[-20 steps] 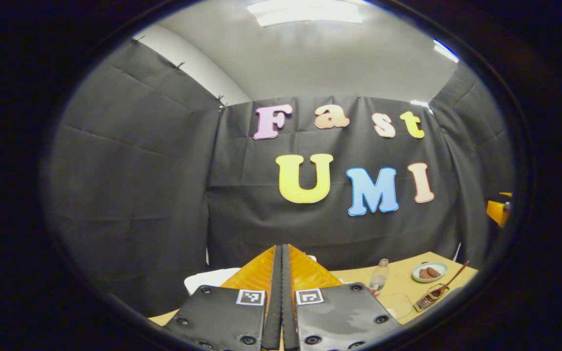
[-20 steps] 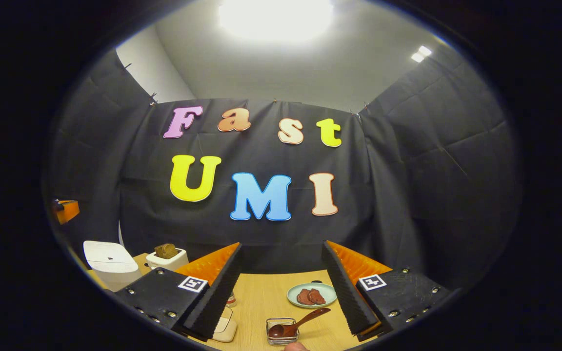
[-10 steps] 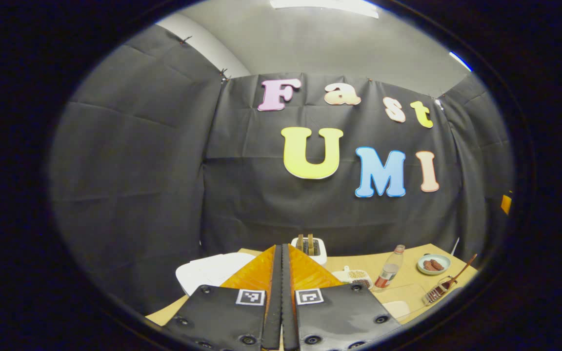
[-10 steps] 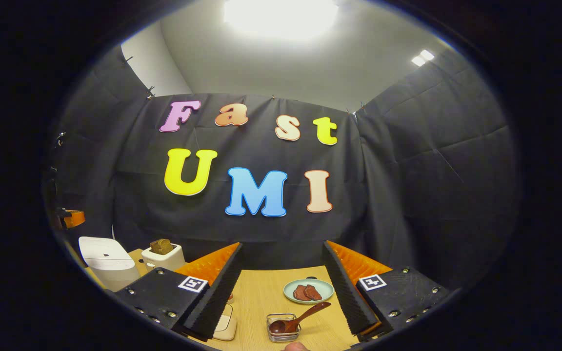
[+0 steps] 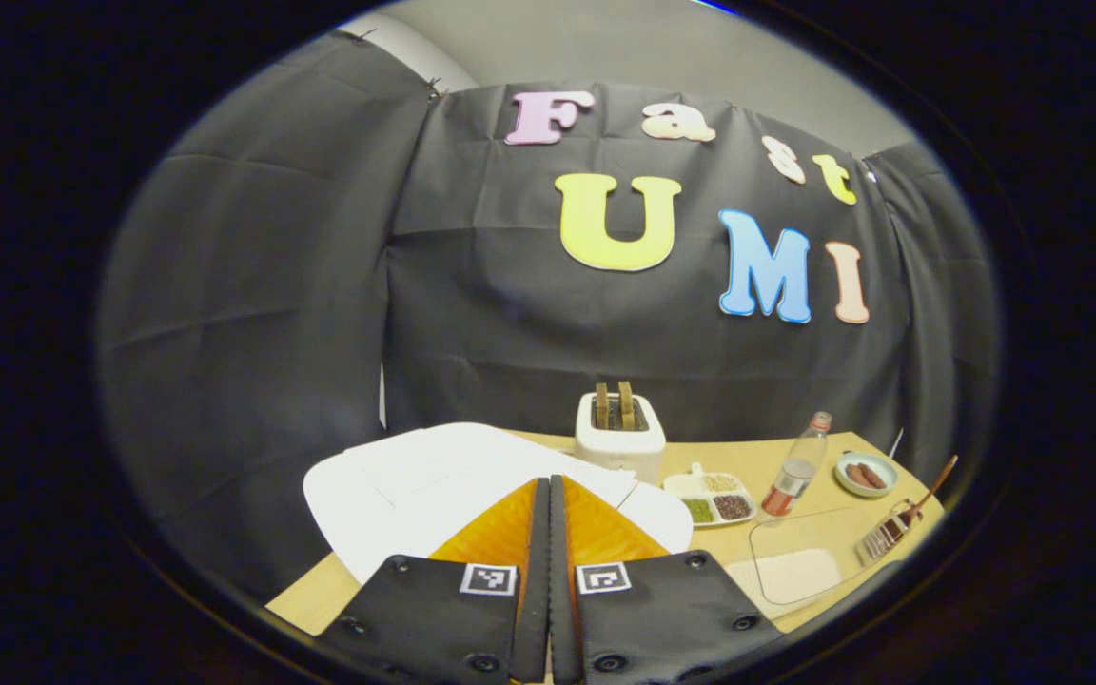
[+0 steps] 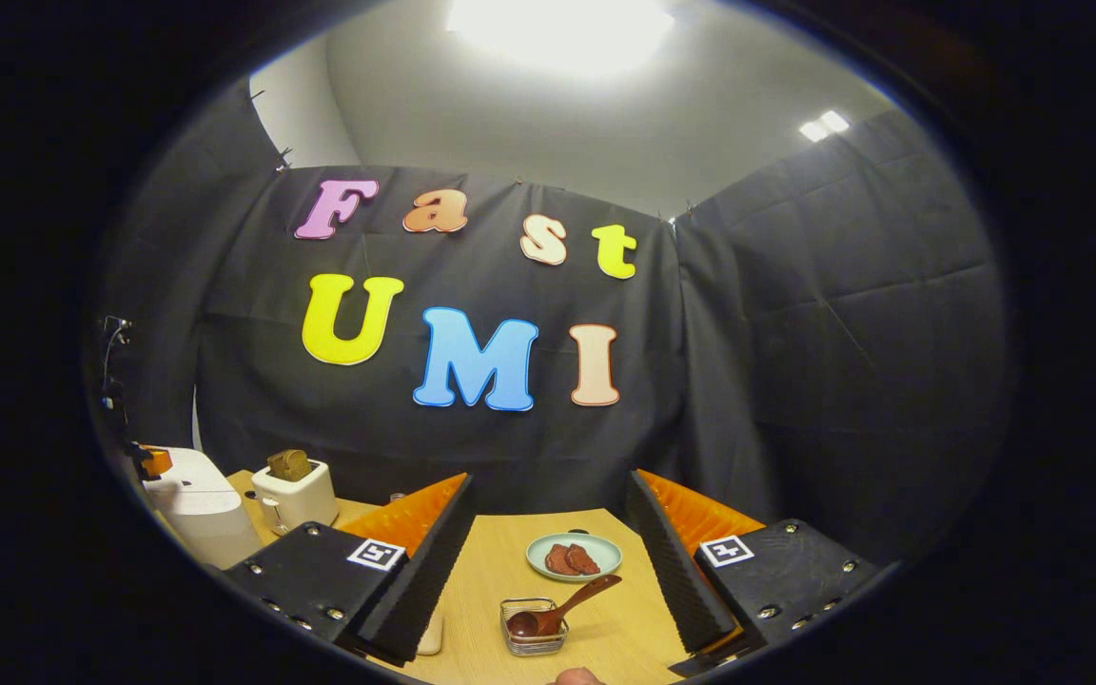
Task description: Close the left gripper, press the button to open the rice cooker; take a wooden spoon from the chopstick holder with the right hand, scoop a spoonful of rice and pour it into the rice cooker, then put the wooden spoon back into the chopstick holder.
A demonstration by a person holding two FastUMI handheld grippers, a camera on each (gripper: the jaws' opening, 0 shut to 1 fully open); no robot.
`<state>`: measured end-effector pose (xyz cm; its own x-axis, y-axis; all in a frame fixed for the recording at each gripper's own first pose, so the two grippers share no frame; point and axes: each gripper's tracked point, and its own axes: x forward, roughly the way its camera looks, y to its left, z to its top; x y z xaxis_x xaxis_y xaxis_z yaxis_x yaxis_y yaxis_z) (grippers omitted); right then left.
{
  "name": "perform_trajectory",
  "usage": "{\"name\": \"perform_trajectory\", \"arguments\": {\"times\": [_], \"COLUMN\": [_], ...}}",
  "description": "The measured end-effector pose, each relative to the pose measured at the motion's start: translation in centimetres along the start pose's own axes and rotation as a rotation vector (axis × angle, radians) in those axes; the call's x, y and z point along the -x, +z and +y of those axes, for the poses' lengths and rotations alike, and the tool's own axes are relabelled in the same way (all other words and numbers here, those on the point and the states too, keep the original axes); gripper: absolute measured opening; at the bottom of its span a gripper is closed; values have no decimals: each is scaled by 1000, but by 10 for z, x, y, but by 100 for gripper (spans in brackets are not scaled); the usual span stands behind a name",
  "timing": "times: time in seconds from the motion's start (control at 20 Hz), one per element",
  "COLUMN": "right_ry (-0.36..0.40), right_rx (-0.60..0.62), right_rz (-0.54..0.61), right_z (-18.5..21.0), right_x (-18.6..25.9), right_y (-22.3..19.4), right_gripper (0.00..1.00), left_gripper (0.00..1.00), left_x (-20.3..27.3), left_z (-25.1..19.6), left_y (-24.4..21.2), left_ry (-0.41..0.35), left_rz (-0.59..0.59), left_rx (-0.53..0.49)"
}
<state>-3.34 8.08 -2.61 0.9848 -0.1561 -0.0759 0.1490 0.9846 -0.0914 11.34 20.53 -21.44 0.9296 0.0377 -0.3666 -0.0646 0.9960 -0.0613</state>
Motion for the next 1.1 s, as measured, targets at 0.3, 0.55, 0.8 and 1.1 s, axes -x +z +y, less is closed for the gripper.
{"name": "perform_trajectory", "arguments": {"times": [0.3,0.55,0.8,1.1], "right_ry": [-4,11,35,75], "right_rx": [33,26,26,-2], "right_rz": [-5,2,-4,0], "right_z": [1,-1,-9,-22], "right_x": [4,-1,-9,-29], "right_y": [3,2,2,-4], "right_gripper": [97,97,97,97], "left_gripper": [10,9,7,10], "left_x": [-12,-12,-6,26], "left_z": [11,10,15,19], "left_y": [-25,-27,19,87], "left_ry": [14,28,91,176], "left_rz": [49,55,-42,-208], "left_rx": [12,-49,-101,-145]}}
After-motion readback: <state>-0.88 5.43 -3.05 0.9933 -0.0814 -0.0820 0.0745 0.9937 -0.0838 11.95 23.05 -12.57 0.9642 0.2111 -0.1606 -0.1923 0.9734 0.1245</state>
